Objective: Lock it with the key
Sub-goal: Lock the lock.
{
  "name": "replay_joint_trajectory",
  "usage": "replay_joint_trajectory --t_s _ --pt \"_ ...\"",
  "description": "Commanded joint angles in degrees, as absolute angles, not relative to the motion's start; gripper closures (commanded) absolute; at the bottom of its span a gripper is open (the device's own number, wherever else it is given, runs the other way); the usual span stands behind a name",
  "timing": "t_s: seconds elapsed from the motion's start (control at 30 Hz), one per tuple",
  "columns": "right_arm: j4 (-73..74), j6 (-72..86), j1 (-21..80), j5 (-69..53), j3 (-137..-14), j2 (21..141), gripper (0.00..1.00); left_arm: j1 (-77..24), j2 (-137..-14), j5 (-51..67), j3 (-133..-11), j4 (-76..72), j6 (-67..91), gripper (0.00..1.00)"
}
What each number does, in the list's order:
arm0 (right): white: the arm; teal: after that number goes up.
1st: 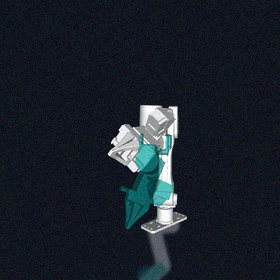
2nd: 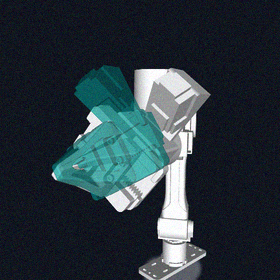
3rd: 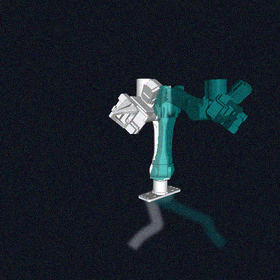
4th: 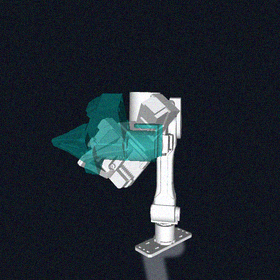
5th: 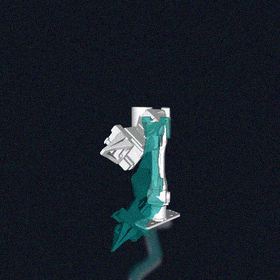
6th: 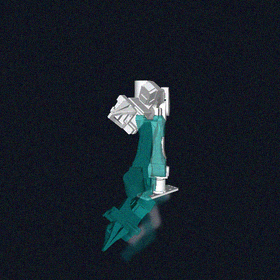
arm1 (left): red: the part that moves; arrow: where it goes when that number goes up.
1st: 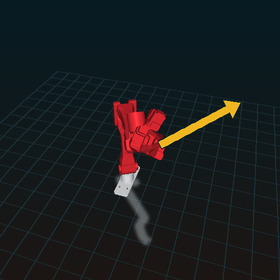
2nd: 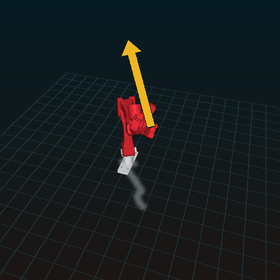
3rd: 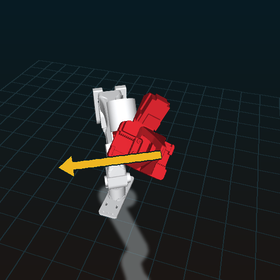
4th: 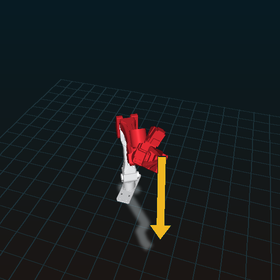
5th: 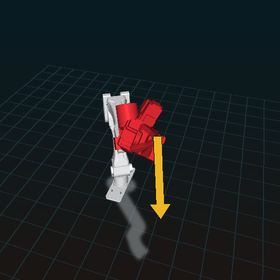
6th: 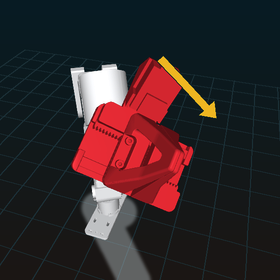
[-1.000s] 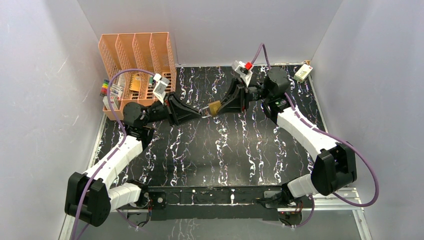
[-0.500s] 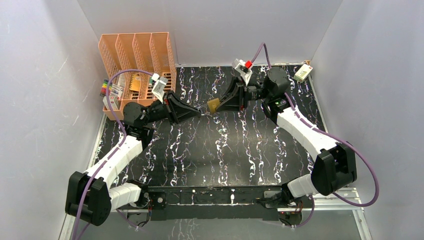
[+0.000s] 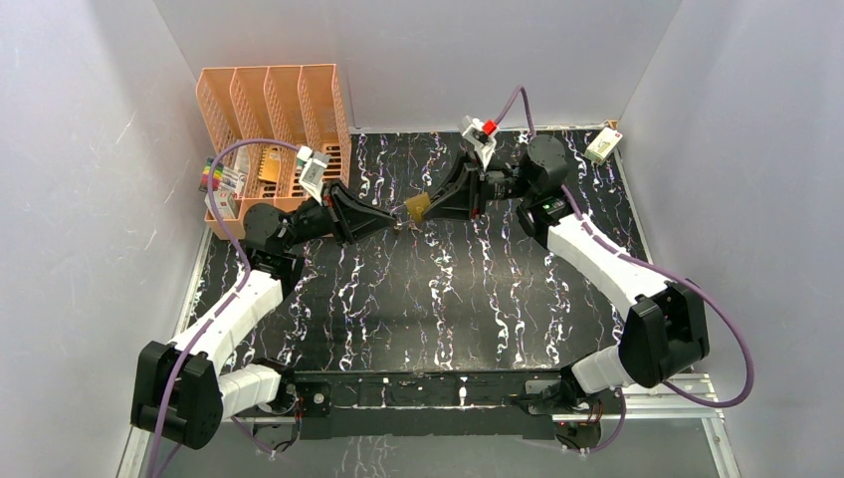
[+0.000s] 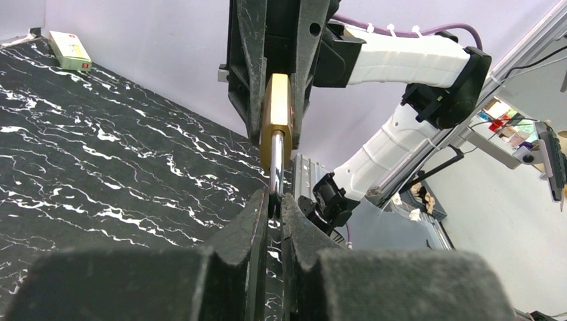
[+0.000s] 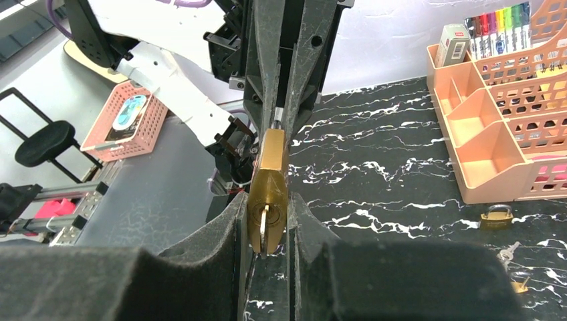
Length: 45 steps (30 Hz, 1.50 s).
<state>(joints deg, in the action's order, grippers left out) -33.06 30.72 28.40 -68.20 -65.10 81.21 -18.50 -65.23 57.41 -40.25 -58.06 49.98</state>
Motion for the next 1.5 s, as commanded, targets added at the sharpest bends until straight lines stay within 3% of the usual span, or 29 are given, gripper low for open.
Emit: replay_joint_trajectory --t_s 0.0,1.47 --pt "-37.0 32.0 35.9 -68.2 -65.6 82.9 1.0 -20.1 -65.7 51.6 -40.7 -59.8 48.4 1.0" --pt "-38.2 29.9 41.5 -63.5 -55.8 84.8 1.0 -19.2 -61.2 45.8 -40.6 -59.6 47.3 1.0"
